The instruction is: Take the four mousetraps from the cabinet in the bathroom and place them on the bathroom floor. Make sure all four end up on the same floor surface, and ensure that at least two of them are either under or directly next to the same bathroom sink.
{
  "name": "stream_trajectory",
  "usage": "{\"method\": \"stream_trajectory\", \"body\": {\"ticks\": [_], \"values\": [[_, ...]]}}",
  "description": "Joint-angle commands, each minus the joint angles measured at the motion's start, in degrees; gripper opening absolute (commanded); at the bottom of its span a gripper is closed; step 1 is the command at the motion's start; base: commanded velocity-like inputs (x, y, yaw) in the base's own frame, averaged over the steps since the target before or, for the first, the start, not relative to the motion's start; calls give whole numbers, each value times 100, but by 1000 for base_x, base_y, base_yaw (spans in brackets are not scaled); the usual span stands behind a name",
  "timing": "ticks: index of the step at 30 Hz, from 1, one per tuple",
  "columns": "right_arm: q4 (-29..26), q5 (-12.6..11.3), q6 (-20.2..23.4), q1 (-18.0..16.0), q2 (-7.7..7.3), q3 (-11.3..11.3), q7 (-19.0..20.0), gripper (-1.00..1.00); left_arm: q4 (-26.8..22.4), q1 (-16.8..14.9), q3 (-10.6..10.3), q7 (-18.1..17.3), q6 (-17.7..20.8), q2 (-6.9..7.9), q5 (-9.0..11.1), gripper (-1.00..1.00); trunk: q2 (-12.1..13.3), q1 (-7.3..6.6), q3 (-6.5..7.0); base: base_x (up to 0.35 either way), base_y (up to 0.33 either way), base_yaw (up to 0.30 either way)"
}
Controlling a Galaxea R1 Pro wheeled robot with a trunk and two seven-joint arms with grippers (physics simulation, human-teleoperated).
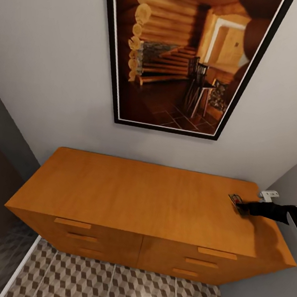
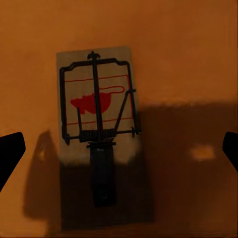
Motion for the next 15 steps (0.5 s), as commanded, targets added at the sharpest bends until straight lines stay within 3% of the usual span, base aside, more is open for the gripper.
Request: {"method": "stream_trajectory", "body": {"ticks": [1,7,15], "values": [[45,-30,29,-5,-6,26,-1,100,19,-6,-38,47,-23,-7,-20,-100,-11,3,-17,0,0,0],[304,-11,-317,-5,-1,26,-1,100,19,-6,-38,47,-22,-8,-20,-100,-11,3,-55,0,0,0],[344,-6,-407,-5,0,26,-1,100,19,-6,-38,47,-21,-7,-20,-100,-11,3,-105,0,0,0]]}}
